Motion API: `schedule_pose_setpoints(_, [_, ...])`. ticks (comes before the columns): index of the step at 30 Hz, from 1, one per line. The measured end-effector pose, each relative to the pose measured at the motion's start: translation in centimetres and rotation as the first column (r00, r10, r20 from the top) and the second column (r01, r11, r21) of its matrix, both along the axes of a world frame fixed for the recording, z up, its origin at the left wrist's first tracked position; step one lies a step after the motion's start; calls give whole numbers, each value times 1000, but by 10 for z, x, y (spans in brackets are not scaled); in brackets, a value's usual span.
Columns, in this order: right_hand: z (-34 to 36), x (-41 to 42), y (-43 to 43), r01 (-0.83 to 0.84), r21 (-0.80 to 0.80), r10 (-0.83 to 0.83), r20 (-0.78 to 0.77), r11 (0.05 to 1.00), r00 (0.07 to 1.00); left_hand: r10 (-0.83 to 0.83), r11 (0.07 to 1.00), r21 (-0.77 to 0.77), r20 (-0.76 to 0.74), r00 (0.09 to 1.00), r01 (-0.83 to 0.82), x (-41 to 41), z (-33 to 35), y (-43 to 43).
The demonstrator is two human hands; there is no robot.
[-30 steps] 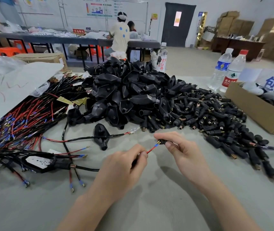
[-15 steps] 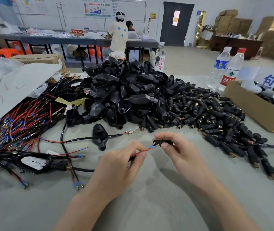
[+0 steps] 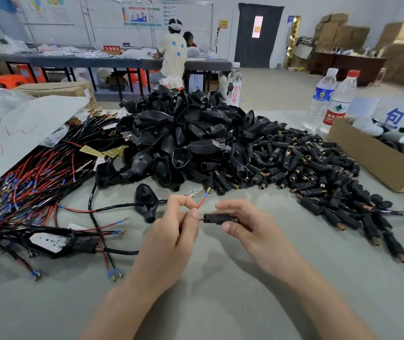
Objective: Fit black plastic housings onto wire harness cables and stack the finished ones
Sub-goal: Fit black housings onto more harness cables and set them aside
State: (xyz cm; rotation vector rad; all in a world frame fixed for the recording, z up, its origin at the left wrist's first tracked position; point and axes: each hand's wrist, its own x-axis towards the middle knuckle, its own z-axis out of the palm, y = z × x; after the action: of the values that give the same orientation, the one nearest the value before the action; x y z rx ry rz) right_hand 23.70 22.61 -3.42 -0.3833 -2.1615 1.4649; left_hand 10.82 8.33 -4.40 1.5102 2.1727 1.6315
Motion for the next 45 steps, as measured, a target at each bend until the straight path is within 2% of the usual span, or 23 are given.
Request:
schedule_pose_setpoints(2, [0,0,-1,-3,17,3,2,1000,1000,-13,1000,15,53,998,12,-2,0,0])
schedule_pose_setpoints(5, [0,2,-3,-17,-43,16,-27,999,1000,-30,1000,10,80,996,29,-1,-1,2])
schedule_pose_setpoints(10, [-1,-3,-2,-15,-328,-41,-163,945,986,-11,999,36,155,988,5,0,0,4])
schedule_pose_setpoints(15, [-2,-9,-5,-57,-498,-36,-175,865,984,31,996,75,231,972,-49,3,3,4])
schedule_pose_setpoints(20, [0,-10,-7,-17,-477,-53,-133,879,990,18,993,100,383,923,-61,3,7,3])
schedule_pose_setpoints(24, [2,-6,-4,96,-308,-117,-50,947,992,-8,995,88,486,874,-40,3,5,5])
schedule_pose_setpoints(26, [2,-4,-4,145,-183,-147,-1,972,989,-8,997,67,471,882,-26,5,5,6])
schedule_pose_setpoints(28, [3,-3,-5,147,-138,-148,5,979,989,-15,999,47,445,895,-7,7,4,6])
schedule_pose_setpoints(33, [6,-3,-7,56,-309,-93,-108,949,990,-35,999,44,447,894,17,8,5,6])
schedule_pose_setpoints(36, [3,-7,-5,38,-436,-100,-121,899,988,-52,998,48,447,893,34,8,4,7])
schedule_pose_setpoints(39, [0,-9,-4,34,-484,-113,-134,874,984,-63,998,27,441,895,57,9,3,7])
schedule_pose_setpoints(41, [0,-9,-3,19,-504,-112,-154,863,982,-33,999,1,335,942,35,10,2,7])
schedule_pose_setpoints(43, [-1,-8,-3,20,-514,-124,-169,857,978,43,999,-28,119,992,-40,9,1,5])
schedule_pose_setpoints(45, [-1,-7,-2,35,-515,-143,-170,857,975,81,995,-49,-27,996,-83,8,3,3])
